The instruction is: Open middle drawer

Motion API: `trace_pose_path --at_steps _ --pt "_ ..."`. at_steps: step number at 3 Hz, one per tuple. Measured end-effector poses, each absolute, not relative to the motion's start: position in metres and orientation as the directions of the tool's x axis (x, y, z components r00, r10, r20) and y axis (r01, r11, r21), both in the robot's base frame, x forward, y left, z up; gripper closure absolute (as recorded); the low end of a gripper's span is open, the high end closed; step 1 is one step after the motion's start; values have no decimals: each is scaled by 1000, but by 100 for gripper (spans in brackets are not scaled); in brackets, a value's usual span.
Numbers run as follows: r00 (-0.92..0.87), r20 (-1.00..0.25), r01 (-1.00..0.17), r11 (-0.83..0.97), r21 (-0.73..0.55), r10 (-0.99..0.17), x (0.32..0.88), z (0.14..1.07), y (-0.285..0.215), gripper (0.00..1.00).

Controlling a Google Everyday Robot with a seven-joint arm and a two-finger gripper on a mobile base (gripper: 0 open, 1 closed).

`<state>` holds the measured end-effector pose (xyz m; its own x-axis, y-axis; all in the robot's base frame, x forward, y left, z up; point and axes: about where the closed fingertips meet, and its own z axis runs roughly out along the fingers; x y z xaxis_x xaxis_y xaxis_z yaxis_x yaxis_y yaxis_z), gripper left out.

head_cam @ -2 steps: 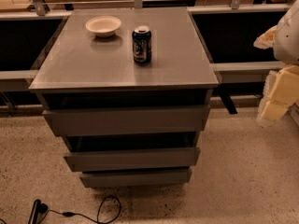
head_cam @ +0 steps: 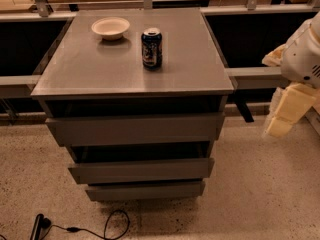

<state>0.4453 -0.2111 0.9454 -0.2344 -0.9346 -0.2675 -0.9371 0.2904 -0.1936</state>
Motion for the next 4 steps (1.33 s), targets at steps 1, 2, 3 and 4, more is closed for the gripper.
trace_pose_path --at_steps 1,2,3,4 --pt "-253 -433 -940 325 -101 -865 426 876 -179 0" --pt "-235 -613 -941 334 -50 -754 420 817 -162 0" --pt "-203 -700 -911 393 -121 -685 432 831 -173 0" --pt "-168 -684 -934 337 -119 -710 445 784 -166 0"
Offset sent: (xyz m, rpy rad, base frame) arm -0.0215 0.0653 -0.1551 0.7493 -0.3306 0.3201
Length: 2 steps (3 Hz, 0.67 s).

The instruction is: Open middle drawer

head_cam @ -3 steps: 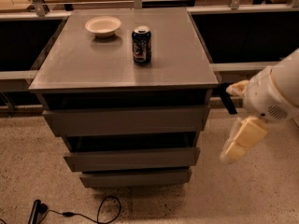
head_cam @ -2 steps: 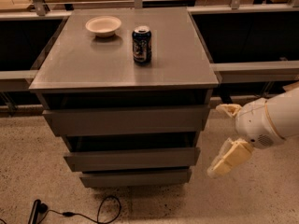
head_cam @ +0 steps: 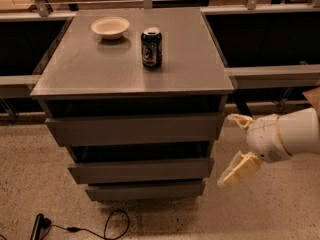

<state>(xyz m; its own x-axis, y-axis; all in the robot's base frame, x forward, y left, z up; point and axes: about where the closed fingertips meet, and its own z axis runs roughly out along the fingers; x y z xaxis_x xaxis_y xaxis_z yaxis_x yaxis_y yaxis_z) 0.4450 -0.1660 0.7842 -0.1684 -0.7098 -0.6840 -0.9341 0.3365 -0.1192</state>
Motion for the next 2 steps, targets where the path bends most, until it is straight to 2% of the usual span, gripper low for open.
trace_pose_path --at_steps 1,2 --pt "-95 -699 -957 258 -132 -708 449 710 -144 0" --pt "3 -682 -962 184 -201 -732 452 658 -128 0"
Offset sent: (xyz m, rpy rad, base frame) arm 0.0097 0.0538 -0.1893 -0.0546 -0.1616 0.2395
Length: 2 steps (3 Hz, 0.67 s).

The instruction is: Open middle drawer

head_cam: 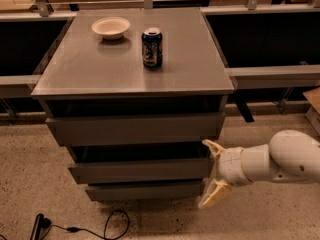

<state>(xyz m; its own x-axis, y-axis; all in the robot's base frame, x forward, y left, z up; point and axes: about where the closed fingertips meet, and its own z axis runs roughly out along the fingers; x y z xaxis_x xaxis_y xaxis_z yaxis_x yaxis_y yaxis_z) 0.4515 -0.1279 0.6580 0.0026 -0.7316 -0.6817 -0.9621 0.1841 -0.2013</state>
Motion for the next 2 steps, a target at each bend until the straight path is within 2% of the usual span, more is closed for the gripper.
trace_pose_path --at_steps 2 --pt "8 -680 -960 184 -210 -733 454 657 -127 0"
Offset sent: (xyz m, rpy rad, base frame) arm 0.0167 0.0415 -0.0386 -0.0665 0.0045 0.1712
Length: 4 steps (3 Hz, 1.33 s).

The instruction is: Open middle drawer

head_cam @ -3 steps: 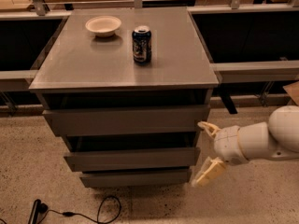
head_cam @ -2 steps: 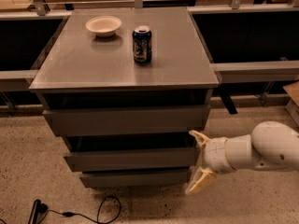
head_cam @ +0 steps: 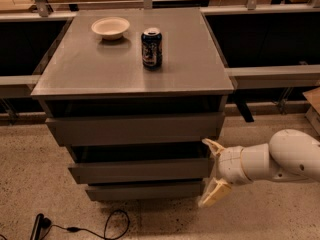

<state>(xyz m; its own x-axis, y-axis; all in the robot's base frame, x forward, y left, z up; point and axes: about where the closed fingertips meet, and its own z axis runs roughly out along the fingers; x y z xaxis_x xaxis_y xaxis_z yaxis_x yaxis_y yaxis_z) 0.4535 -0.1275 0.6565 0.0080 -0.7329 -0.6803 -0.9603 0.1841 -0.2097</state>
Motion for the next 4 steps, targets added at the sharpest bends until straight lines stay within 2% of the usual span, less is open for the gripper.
trace_pose_path --at_steps 4 --pt "181 -519 -971 -67 -231 -836 520 473 -65 0"
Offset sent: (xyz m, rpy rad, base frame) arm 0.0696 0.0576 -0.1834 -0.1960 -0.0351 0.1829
